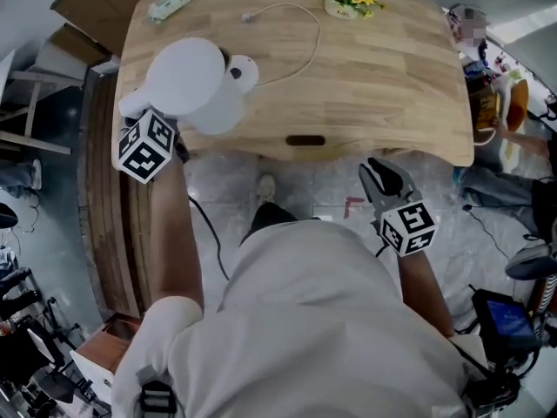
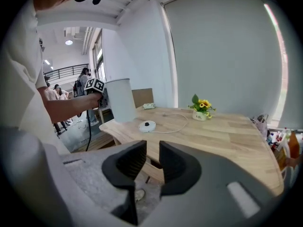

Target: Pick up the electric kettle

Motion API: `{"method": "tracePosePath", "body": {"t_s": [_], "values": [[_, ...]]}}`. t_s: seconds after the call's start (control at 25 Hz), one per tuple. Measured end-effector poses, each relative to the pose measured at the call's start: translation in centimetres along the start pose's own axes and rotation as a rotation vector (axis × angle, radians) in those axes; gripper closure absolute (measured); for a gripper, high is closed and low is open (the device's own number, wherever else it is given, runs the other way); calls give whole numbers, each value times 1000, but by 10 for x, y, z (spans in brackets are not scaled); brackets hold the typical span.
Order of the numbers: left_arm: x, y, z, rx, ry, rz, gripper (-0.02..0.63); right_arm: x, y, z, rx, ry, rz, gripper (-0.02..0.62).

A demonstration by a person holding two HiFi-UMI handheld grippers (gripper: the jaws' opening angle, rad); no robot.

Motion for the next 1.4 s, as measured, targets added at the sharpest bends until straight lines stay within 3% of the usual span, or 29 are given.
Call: {"method": "tracePosePath", "body": {"t_s": [0.24, 0.76, 1.4], "values": [[-60, 6, 1, 16, -5, 21, 551, -4, 9, -6, -36, -11, 83, 523], [-188, 15, -17, -42, 25, 50, 551, -15, 43, -23, -101, -16, 245, 535], [-297, 8, -34, -55, 24, 48, 551, -24, 87, -32, -218, -42, 399, 541]]}}
Point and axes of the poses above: the fingertips, and each gripper's own axes: x forward along the fingers, y to its left, z out of its top, the point moved 4 cm from there along -x, backward along the fingers, and after that the axes turned 5 degrees about -y, right-handed, at the moved point
